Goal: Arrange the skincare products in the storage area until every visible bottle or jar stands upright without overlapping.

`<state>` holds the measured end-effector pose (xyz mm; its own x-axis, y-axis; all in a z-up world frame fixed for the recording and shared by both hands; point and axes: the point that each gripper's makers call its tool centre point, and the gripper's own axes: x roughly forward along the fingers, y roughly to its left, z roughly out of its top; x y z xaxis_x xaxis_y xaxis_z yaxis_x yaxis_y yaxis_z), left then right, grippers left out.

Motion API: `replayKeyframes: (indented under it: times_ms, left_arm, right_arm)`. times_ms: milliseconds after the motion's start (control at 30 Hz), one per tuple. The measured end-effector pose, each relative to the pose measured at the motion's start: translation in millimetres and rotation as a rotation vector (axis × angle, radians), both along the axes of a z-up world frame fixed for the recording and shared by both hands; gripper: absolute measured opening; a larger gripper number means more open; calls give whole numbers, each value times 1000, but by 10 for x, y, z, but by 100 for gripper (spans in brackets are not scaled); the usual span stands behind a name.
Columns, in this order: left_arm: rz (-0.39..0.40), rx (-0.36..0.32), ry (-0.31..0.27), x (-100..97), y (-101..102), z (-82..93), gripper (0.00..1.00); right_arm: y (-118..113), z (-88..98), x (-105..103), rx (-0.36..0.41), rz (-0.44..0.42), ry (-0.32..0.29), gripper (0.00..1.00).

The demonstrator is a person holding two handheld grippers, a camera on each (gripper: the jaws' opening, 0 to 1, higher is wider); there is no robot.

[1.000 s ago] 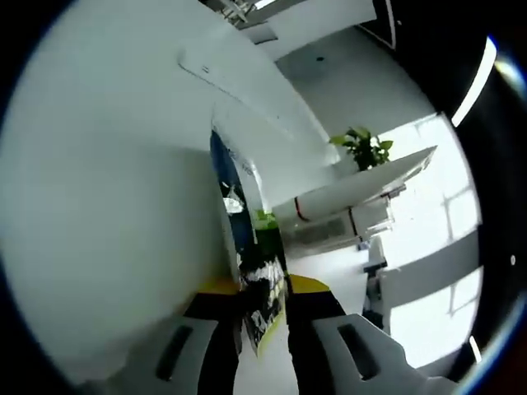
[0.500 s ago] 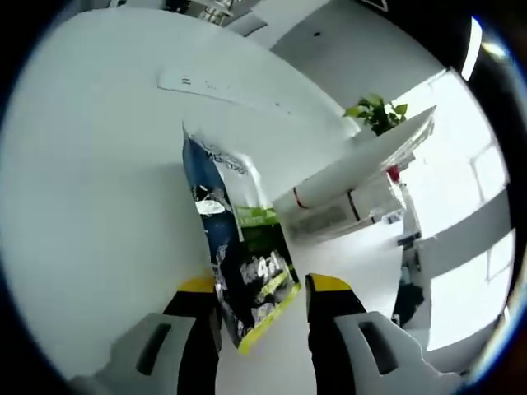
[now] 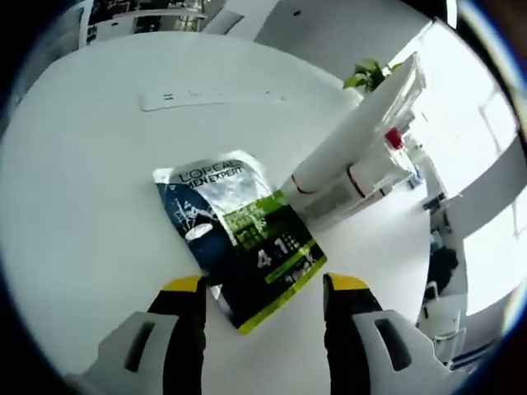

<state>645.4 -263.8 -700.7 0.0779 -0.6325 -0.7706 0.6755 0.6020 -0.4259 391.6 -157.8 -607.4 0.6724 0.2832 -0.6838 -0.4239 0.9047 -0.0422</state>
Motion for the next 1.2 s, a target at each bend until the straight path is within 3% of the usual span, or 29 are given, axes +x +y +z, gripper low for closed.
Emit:
replayKeyframes:
  times_ms: [233, 400, 467, 567, 600, 733, 833, 933, 1100, 1200]
  left_arm:
    - [-22, 21, -63, 47, 135, 61, 57]
    - [-21, -42, -118, -49, 244, 327, 61]
    - [-43, -88, -176, -118, 310, 508, 63]
    - [-38, -104, -225, -221, 464, 686, 69]
    - [-16, -142, -261, -255, 536, 803, 71]
    - [60, -208, -273, -397, 853, 1008, 76]
    - [136, -293, -202, -532, 1127, 1054, 73]
    - [179, -316, -234, -581, 1388, 1134, 77]
    - [344, -494, -237, -624, 1695, 1496, 88]
    - [376, -542, -238, -690, 1866, 1624, 85]
  right_arm:
    - [3, 10, 5, -1, 2, -5, 34]
    - [20, 17, 7, -4, 14, -11, 34]
    - [46, 18, -1, -6, 27, -11, 34]
    - [60, 20, -5, -11, 37, -14, 34]
    - [63, 21, -5, -11, 39, -15, 35]
    - [114, 14, -22, -19, 68, -16, 36]
    - [161, 0, -38, -31, 95, -12, 36]
    - [178, -8, -44, -35, 110, -10, 37]
    - [229, -45, -76, -35, 140, 11, 36]
    - [273, -72, -110, -45, 166, 23, 36]
